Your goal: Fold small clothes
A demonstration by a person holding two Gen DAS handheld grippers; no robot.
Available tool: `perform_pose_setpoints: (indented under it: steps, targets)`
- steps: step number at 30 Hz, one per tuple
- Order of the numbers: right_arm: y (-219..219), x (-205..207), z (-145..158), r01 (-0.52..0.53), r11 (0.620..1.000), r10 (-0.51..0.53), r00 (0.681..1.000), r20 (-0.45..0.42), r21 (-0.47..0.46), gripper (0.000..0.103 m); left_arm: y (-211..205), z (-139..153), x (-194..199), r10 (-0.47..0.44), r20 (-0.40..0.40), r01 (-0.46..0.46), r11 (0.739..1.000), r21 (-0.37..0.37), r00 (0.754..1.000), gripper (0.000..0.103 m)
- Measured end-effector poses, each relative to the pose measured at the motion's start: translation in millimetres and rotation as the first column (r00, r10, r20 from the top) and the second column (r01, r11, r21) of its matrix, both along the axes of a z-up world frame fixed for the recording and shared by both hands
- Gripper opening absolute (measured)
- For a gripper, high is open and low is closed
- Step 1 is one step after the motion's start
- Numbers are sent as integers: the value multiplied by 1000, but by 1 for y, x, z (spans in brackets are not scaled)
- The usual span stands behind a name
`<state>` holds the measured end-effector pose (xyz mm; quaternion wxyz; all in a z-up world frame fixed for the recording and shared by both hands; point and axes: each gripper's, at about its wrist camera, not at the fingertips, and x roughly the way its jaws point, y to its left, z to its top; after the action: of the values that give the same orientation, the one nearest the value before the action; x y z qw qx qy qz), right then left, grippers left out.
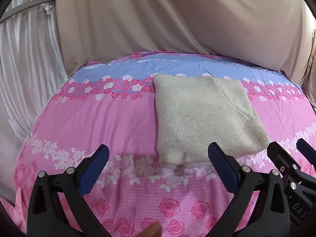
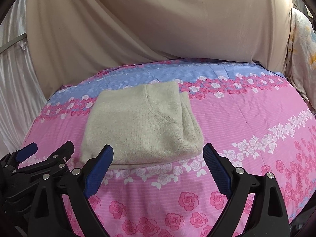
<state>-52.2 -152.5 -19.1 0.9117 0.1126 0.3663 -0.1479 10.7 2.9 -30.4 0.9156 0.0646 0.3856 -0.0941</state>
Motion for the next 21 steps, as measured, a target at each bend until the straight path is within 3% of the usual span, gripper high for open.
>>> perform_pose_setpoints:
  steps: [21]
  targets:
    - [-5,-5,-1,16,1000,-16,1000,2,4,90,-5,0,-4,-6,12,6,1000,19,1000,98]
